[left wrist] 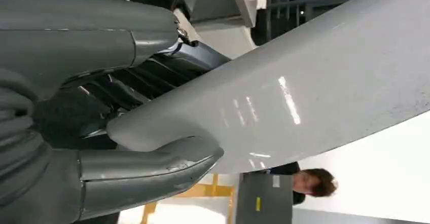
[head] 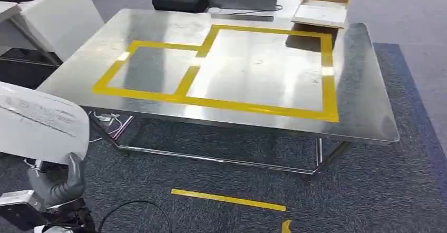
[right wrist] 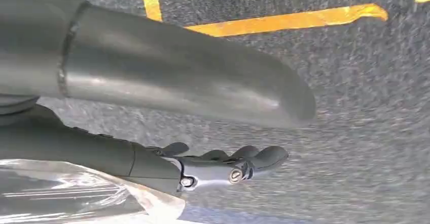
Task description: Take the parts from the cabinet and place them on the table.
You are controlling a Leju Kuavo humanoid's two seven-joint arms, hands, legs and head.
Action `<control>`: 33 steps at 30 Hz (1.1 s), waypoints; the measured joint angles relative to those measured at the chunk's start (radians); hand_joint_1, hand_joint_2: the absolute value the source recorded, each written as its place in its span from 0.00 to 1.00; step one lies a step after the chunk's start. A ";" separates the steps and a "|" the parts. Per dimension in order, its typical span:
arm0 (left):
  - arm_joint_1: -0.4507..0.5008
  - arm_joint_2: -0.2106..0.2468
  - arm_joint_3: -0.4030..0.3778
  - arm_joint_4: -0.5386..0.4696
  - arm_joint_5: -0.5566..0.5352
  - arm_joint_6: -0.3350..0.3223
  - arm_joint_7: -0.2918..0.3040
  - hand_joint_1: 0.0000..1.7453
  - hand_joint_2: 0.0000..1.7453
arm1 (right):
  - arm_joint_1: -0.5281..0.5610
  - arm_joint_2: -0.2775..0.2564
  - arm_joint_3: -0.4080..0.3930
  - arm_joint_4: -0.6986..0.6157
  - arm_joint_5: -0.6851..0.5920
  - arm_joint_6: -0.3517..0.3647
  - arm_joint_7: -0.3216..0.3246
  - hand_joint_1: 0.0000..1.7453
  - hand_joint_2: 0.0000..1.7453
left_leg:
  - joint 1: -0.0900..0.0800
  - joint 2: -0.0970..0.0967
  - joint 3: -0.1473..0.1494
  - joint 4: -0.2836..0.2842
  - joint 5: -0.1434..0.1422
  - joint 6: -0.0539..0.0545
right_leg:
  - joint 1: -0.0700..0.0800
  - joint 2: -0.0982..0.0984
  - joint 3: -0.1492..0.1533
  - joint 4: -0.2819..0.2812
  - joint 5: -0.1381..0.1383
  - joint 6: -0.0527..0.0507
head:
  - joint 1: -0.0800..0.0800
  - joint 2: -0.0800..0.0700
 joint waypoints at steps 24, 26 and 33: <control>0.015 0.015 -0.036 0.000 -0.020 0.042 0.002 1.00 1.00 | 0.006 0.004 -0.046 -0.002 -0.099 0.034 0.033 0.00 0.00 | -0.002 0.048 -0.017 0.070 -0.113 -0.017 | 0.004 -0.102 -0.003 -0.005 0.000 -0.005 | 0.000 0.000; 0.026 0.025 -0.034 0.000 -0.015 0.043 0.003 1.00 1.00 | 0.007 0.015 -0.055 -0.002 -0.106 0.035 0.013 0.00 0.00 | -0.003 0.040 -0.083 0.213 -0.166 -0.018 | 0.005 -0.068 -0.005 -0.004 0.001 -0.006 | -0.003 0.000; 0.003 0.034 -0.032 -0.004 -0.022 0.029 0.002 1.00 1.00 | 0.002 0.016 -0.069 -0.001 -0.104 0.057 -0.052 0.00 0.00 | -0.007 -0.004 0.019 -0.069 0.000 0.015 | 0.012 0.007 -0.010 0.005 0.001 0.005 | -0.005 0.000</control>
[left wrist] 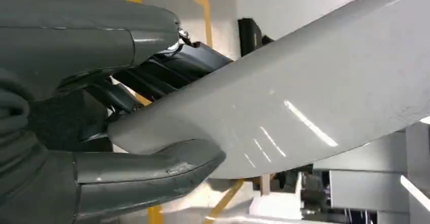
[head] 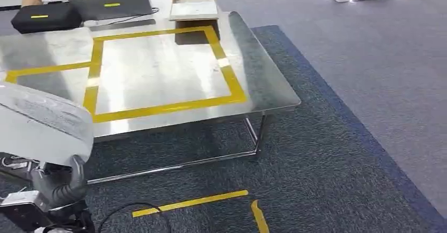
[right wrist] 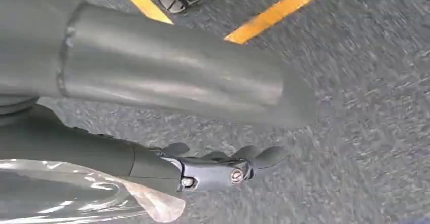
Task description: Take the parts from the cabinet and place them on the table.
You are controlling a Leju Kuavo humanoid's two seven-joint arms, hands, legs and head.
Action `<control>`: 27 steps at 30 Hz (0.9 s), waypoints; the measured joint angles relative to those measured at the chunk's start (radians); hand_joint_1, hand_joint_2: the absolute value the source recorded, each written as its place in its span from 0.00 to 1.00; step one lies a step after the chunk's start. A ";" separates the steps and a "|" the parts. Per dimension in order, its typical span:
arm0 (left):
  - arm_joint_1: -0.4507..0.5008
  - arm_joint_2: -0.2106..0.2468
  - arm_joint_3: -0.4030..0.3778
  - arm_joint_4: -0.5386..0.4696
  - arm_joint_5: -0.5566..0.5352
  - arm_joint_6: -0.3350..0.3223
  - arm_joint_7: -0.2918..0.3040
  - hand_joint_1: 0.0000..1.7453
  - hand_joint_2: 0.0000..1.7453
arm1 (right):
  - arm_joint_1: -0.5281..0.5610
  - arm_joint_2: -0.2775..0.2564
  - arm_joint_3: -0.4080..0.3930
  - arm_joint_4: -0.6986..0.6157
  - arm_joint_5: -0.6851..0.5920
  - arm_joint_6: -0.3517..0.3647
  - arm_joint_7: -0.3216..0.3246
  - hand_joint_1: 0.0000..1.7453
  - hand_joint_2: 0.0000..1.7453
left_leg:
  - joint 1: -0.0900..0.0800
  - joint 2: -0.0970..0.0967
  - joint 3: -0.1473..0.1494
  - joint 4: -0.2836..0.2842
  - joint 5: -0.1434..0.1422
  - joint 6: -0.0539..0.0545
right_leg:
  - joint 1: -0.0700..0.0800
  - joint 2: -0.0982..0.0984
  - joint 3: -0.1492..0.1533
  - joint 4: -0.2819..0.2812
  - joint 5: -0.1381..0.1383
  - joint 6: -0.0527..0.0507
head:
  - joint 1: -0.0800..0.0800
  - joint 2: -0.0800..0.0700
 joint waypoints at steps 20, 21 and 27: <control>-0.006 0.015 0.008 -0.013 0.000 -0.002 -0.002 1.00 1.00 | -0.013 -0.001 -0.001 0.002 0.037 0.199 -0.050 0.00 0.00 | 0.004 0.043 -0.018 0.031 -0.023 -0.023 | -0.014 -0.113 0.011 -0.001 -0.011 0.000 | 0.009 0.000; -0.008 0.016 0.009 -0.013 0.000 -0.003 -0.002 1.00 1.00 | -0.014 -0.001 0.003 0.002 0.042 0.204 -0.053 0.00 0.00 | 0.004 0.042 -0.048 0.100 -0.067 -0.027 | -0.014 -0.116 0.011 0.000 -0.011 -0.005 | 0.007 0.000; -0.009 0.027 0.010 -0.012 0.000 -0.009 -0.002 1.00 1.00 | -0.013 0.000 0.022 0.003 0.057 0.217 -0.059 0.00 0.00 | 0.002 0.044 -0.076 0.179 -0.053 -0.015 | -0.001 -0.147 0.013 0.000 -0.013 -0.011 | 0.006 0.000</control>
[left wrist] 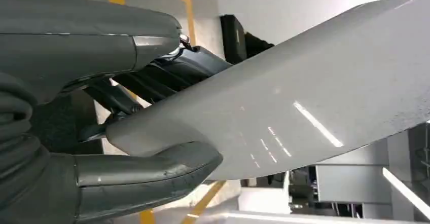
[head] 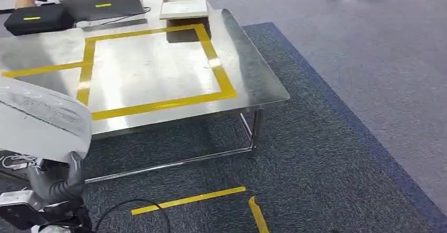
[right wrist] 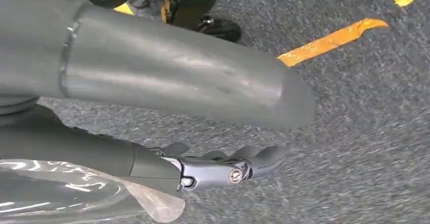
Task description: Take the parts from the cabinet and place them on the table.
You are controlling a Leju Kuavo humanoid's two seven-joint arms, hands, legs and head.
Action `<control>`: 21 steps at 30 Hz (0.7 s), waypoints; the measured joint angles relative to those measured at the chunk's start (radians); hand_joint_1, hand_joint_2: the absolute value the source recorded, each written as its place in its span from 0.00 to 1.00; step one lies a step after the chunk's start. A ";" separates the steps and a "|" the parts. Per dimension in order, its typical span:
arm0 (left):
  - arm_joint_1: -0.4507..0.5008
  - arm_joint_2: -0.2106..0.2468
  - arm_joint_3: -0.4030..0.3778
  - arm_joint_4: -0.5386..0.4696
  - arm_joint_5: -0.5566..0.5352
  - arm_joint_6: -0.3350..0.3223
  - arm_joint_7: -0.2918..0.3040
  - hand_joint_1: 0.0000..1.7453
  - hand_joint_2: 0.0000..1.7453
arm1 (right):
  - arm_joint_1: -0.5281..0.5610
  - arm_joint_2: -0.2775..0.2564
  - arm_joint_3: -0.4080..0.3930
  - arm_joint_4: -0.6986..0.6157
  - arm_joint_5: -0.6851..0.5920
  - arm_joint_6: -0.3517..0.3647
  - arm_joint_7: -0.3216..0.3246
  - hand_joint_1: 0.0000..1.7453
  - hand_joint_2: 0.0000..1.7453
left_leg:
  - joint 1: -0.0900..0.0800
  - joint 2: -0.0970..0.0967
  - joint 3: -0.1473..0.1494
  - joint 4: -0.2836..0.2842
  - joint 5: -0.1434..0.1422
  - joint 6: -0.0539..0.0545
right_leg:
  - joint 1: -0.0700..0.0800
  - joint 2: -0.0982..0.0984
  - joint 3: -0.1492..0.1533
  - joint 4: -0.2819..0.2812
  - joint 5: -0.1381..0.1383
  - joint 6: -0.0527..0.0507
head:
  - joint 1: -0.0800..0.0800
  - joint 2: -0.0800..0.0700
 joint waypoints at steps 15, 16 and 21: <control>-0.007 0.003 0.013 0.000 -0.003 -0.009 0.000 1.00 1.00 | 0.010 0.003 0.027 0.004 0.029 0.029 0.007 0.00 0.00 | -0.005 -0.066 0.067 -0.190 0.073 0.041 | -0.008 0.044 -0.088 0.199 -0.069 0.050 | 0.005 0.000; -0.007 0.003 0.013 0.000 -0.003 -0.010 0.000 1.00 1.00 | 0.010 0.003 0.030 0.004 0.029 0.030 0.007 0.00 0.00 | -0.003 -0.079 0.067 -0.189 0.072 0.038 | -0.012 0.061 -0.041 0.101 -0.021 0.050 | 0.005 0.000; -0.008 0.003 0.016 0.000 -0.005 -0.017 0.000 1.00 1.00 | 0.012 0.003 0.032 0.005 0.021 0.031 0.013 0.00 0.00 | 0.005 -0.135 0.042 -0.179 0.080 0.003 | -0.015 0.117 0.009 0.010 -0.020 0.033 | 0.005 0.000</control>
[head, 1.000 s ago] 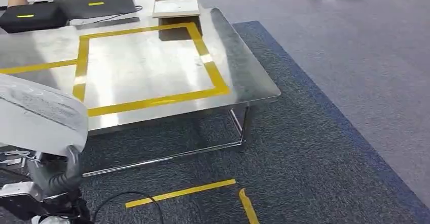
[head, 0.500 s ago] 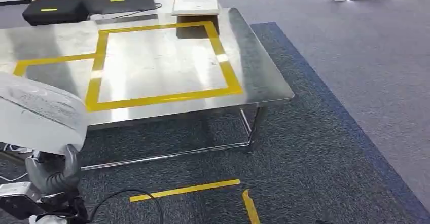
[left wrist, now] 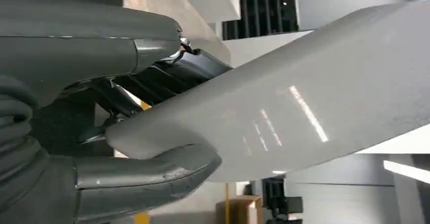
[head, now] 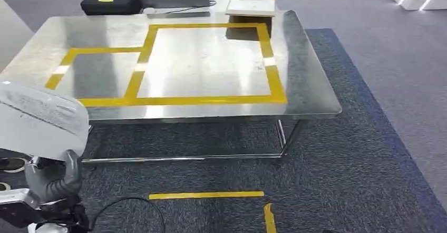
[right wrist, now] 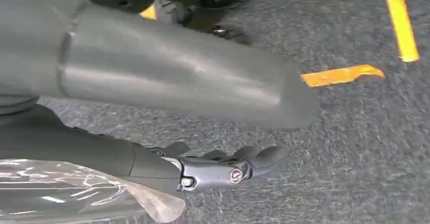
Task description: Take the parts from the cabinet and place them on the table.
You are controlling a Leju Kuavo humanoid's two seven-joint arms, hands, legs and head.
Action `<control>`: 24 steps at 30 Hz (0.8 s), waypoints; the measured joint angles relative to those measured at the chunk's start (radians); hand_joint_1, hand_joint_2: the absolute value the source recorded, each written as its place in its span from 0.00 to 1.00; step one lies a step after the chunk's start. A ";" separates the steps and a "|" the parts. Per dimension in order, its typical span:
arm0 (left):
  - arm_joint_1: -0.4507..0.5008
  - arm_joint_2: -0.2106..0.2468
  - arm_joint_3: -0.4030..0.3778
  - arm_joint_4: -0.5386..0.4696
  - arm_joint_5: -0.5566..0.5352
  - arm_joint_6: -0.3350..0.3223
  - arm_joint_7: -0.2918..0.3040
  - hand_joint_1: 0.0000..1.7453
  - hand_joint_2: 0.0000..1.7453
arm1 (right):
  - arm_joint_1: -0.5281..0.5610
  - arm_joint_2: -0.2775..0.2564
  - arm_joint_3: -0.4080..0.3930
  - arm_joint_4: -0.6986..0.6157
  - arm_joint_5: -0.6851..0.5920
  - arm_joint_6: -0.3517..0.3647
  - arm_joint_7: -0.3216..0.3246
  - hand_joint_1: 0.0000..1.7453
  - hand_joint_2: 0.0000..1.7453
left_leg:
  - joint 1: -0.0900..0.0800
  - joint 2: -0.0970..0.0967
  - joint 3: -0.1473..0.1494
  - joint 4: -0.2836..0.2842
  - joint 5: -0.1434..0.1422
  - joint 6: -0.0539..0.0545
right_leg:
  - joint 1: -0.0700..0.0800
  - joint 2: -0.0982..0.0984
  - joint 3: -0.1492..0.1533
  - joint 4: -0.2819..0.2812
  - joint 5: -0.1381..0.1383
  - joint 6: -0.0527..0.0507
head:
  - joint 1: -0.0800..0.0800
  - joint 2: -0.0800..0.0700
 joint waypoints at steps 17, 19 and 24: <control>0.002 0.000 0.010 -0.006 -0.007 -0.020 0.000 1.00 1.00 | -0.005 0.006 -0.016 0.002 -0.051 0.050 0.092 0.00 0.00 | -0.007 0.121 0.026 -0.011 -0.019 0.033 | 0.004 -0.101 -0.002 0.021 -0.004 0.015 | -0.011 0.000; 0.001 -0.004 0.010 -0.009 -0.006 -0.019 0.000 1.00 1.00 | -0.006 0.006 -0.019 0.003 -0.049 0.055 0.103 0.00 0.00 | -0.006 0.120 0.027 -0.010 -0.019 0.038 | 0.004 -0.085 -0.052 0.123 -0.066 0.015 | -0.002 0.000; 0.036 -0.007 0.013 -0.024 0.000 -0.025 0.000 1.00 1.00 | 0.007 0.006 -0.019 0.003 -0.017 0.060 0.115 0.00 0.00 | -0.007 0.112 0.037 -0.009 -0.028 0.037 | 0.003 -0.078 -0.134 0.233 -0.069 0.024 | -0.001 0.000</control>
